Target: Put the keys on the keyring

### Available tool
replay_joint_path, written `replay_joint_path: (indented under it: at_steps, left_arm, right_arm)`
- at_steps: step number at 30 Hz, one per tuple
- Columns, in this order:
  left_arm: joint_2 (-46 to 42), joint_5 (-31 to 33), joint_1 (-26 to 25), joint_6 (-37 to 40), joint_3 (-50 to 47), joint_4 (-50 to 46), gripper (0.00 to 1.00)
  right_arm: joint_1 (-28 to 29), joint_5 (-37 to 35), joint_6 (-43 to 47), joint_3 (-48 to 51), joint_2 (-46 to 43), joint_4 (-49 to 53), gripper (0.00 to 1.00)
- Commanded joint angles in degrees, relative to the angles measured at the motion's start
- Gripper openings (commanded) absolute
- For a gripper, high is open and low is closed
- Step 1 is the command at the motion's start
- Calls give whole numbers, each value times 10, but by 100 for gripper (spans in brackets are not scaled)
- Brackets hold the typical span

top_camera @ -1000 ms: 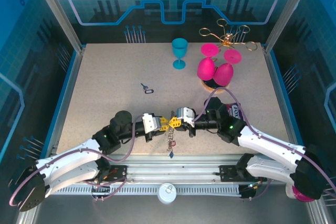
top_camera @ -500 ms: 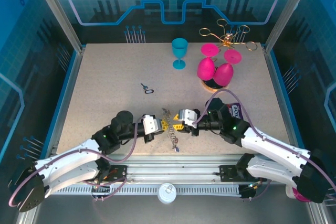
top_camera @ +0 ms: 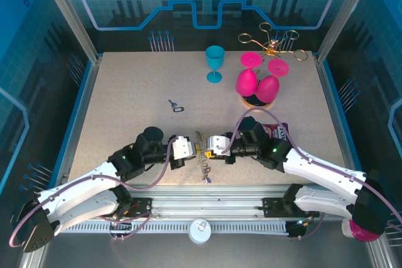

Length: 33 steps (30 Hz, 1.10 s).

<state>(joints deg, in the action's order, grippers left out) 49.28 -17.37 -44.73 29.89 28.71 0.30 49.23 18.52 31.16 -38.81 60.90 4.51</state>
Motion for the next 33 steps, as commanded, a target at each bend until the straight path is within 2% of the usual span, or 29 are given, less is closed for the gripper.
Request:
replay_joint_path:
  at_steps: [1,11,18,19,21,25,33]
  left_arm:
    - [1,-9,1,13,27,-3,0]
    - [15,-17,1,21,40,-16,0]
    - [11,-17,1,22,46,-29,0]
    - [8,-16,2,20,45,-27,0]
    - [-1,-11,2,10,37,-15,9]
    - [-26,-14,3,-15,7,19,18]
    - [-60,-21,4,-77,-57,111,19]
  right_arm:
    - [11,19,-1,-20,7,-21,24]
    - [18,30,-8,-21,25,-44,17]
    - [18,37,-15,-14,23,-49,0]
    - [17,41,-21,-10,21,-56,0]
    - [12,53,-35,0,16,-73,0]
    - [2,83,-65,17,5,-108,0]
    - [-8,115,-110,41,-2,-171,0]
